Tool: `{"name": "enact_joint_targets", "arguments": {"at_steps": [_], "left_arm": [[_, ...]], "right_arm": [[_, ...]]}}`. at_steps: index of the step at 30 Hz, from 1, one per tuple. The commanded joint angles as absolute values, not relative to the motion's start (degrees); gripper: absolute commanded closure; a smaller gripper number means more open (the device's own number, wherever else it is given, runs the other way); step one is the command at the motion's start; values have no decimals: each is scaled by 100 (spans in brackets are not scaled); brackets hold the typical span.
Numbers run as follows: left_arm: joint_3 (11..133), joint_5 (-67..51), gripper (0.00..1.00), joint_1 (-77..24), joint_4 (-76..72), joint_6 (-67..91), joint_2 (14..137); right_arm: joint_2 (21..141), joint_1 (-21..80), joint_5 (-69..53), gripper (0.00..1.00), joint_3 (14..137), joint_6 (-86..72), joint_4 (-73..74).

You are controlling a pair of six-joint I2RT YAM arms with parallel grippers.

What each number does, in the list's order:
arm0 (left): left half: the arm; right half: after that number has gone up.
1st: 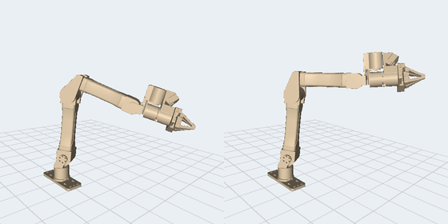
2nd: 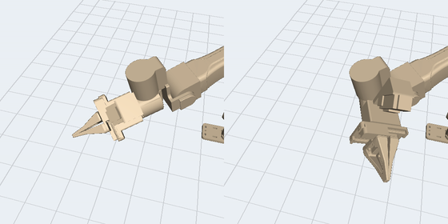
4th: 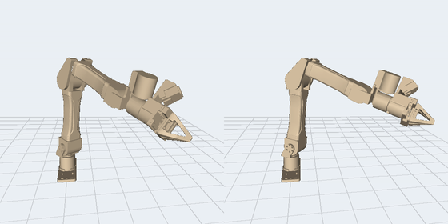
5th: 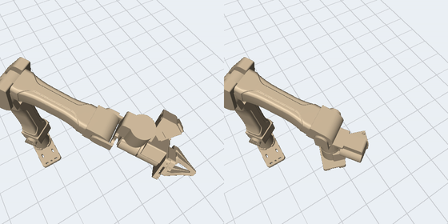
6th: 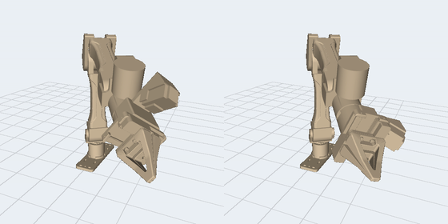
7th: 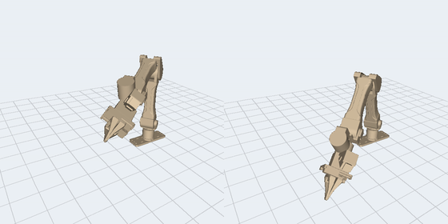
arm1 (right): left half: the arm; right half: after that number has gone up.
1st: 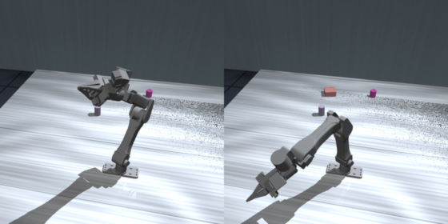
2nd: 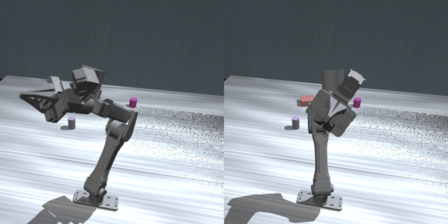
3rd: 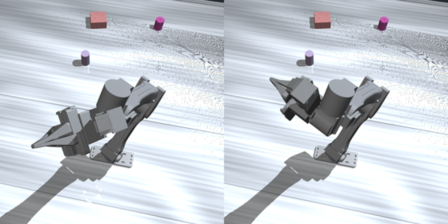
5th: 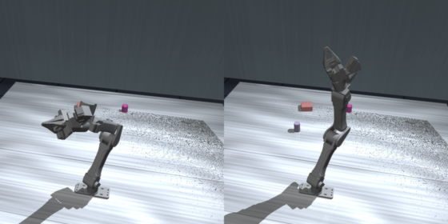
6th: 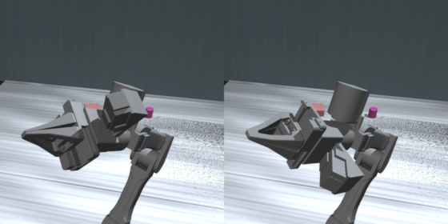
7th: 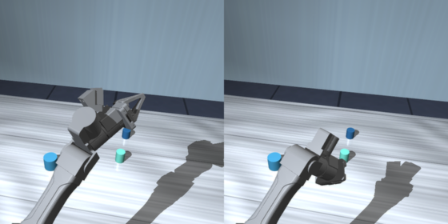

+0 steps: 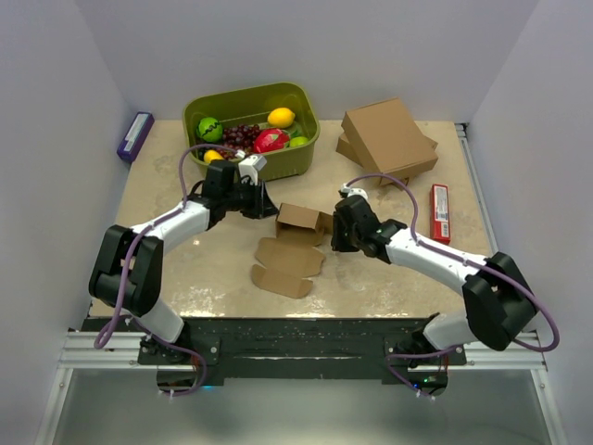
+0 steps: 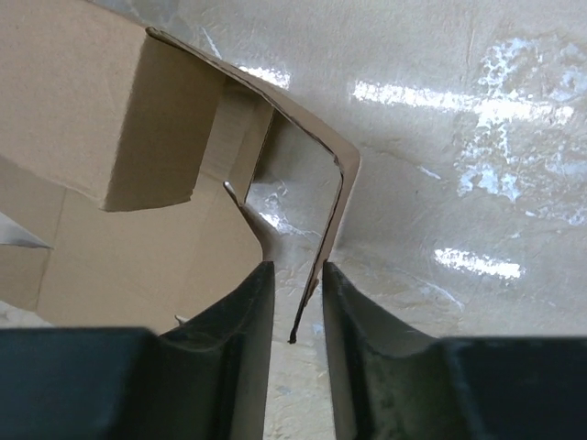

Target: Fold the paper box

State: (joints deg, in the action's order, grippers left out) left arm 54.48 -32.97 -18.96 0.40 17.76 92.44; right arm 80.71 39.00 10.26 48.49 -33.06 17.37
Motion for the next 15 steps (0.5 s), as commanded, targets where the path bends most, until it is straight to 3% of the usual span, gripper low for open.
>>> {"name": "enact_joint_targets", "arguments": {"at_steps": [1,2,8,15], "left_arm": [[5590,-3120,76,-1995,211,1565,9141],[5599,-3103,76,-2004,228,1538,9141],[5669,-2874,76,-2100,387,1415,9141],[5739,-2392,77,-2320,589,1204,9062]], "right_arm": [[8112,3981,1010,78,4851,-3323,1441],[8112,4008,1046,86,4878,-3314,1476],[8165,4069,1046,100,5132,-3322,1652],[8200,4078,800,100,5475,-3270,1942]]}}
